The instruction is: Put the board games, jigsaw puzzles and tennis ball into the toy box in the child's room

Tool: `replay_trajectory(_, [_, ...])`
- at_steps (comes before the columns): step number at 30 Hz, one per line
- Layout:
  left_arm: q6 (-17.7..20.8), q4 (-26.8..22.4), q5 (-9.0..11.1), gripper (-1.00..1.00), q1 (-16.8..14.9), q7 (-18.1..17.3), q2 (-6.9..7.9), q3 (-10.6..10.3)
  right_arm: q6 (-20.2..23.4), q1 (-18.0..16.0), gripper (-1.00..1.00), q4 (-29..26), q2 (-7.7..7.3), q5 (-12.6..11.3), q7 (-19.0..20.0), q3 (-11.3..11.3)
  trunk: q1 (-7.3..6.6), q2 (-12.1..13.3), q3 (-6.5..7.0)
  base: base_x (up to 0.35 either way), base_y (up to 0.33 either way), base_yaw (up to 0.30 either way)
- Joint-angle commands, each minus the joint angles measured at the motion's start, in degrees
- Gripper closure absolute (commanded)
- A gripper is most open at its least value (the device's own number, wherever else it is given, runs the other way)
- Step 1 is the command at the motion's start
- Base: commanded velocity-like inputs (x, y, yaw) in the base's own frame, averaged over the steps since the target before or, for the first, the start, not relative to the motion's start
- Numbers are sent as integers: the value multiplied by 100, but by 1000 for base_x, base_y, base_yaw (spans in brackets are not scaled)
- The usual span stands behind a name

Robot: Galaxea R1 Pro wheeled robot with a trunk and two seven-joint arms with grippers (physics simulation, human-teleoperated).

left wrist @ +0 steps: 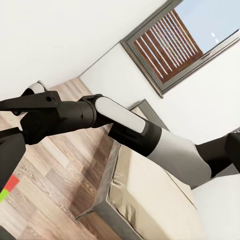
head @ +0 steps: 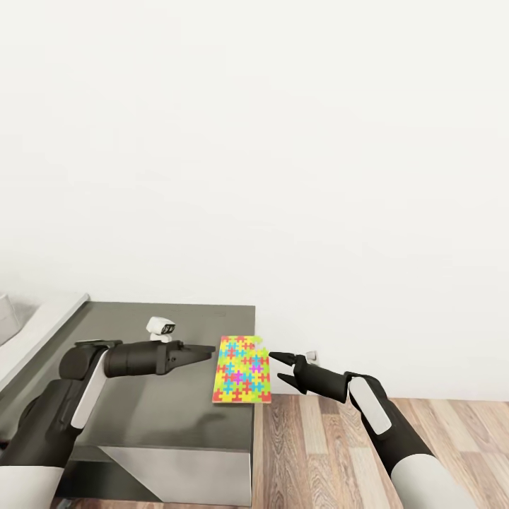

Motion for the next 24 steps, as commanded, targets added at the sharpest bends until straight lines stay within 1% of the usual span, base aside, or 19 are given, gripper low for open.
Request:
replay_trajectory(1, [60, -1, 16, -100, -3, -7, 4, -2, 7, -4, -100, 0, -4, 15, 26, 8, 0, -3, -5, 60, 0, 0])
replay_trajectory(5, [59, -9, 23, -100, 1, -13, 9, 34, 7, -2, -100, 1, -4, 15, 26, 10, 0, -3, -5, 103, 0, 0])
replay_trajectory(13, [55, -17, 36, -100, 20, -15, 10, 52, 7, -1, -100, 1, -4, 15, 26, 8, 0, -3, -5, 21, 6, 0])
replay_trajectory(19, [56, -18, 38, -100, 23, -16, 11, 54, 7, -2, -100, 1, -4, 15, 26, 8, 0, -3, -5, 3, 144, 0])
replay_trajectory(24, [54, -18, 39, -100, 23, -16, 4, 54, 7, -2, -100, 1, -1, 15, 26, 8, 0, -3, -5, 1, 43, 0])
